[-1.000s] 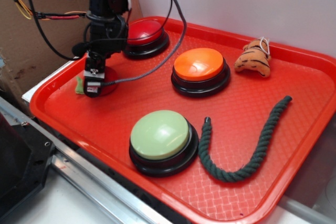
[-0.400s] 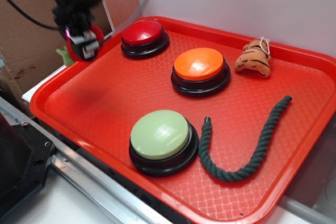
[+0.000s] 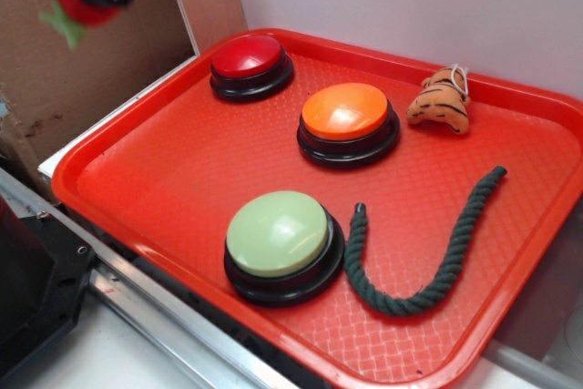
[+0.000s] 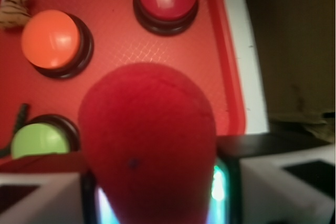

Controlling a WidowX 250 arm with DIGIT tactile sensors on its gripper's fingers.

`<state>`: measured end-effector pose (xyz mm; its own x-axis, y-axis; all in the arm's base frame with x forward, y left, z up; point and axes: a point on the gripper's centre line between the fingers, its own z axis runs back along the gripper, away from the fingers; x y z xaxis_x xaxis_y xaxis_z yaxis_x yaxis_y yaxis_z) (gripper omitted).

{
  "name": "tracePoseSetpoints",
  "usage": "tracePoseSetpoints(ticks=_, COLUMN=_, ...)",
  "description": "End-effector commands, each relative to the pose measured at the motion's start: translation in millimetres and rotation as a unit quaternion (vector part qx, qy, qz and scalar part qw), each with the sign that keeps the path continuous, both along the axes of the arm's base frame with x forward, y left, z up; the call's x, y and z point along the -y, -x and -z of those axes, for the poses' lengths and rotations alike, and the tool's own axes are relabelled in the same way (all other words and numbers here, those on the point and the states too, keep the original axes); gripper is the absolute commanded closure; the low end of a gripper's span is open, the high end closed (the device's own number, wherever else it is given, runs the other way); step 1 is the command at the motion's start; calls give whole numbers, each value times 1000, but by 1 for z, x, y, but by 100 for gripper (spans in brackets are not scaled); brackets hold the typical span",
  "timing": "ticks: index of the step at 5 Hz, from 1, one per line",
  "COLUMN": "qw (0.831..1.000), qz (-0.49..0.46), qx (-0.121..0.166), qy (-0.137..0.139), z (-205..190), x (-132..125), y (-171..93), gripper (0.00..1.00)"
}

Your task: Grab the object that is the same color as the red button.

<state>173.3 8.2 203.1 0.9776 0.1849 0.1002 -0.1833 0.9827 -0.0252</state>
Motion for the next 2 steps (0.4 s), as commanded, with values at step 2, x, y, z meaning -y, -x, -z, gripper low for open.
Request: tracePoseSetpoints(ticks=2, qw=990, qz=139, qx=4, qy=-21, z=-61, x=18, y=-8, gripper=100)
